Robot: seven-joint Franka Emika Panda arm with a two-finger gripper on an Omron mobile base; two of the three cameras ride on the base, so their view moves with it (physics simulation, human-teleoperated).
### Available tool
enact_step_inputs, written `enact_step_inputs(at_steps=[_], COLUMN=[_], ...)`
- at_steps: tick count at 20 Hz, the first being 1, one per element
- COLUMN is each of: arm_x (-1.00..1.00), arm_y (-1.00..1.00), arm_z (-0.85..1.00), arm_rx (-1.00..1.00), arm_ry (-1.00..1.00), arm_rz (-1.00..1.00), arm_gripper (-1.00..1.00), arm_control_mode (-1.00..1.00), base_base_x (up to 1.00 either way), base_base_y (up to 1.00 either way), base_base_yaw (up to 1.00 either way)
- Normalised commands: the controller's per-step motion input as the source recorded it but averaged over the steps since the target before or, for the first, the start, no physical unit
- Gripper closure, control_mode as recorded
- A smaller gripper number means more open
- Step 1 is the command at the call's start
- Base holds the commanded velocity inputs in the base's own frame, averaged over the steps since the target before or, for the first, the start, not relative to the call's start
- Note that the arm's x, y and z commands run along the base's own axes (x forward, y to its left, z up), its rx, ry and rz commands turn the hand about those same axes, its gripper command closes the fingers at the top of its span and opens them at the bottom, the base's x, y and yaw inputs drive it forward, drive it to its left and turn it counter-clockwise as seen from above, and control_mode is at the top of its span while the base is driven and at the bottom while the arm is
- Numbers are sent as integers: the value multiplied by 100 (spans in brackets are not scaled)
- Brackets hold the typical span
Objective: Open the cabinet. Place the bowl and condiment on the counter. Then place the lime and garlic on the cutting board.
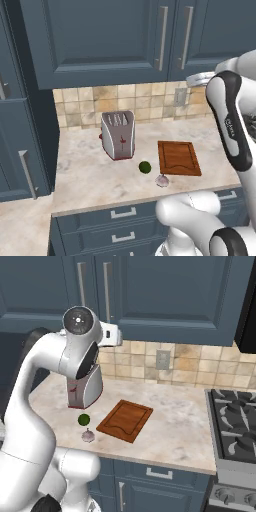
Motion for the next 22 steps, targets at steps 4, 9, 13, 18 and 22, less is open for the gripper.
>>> enact_step_inputs(at_steps=[4,9,13,18,22], arm_x=[40,59,73,77,56], arm_y=[0,0,0,0,-2], arm_z=[56,16,5,0,0], arm_rx=[0,0,0,0,0], arm_ry=[0,0,0,-1,-3], arm_rz=[-2,-2,-1,-2,-2], arm_gripper=[-100,-100,-100,-100,-100], arm_control_mode=[-100,-100,-100,-100,-100], base_base_x=[0,0,0,0,0], base_base_y=[0,0,0,0,0], base_base_yaw=[0,0,0,0,0])
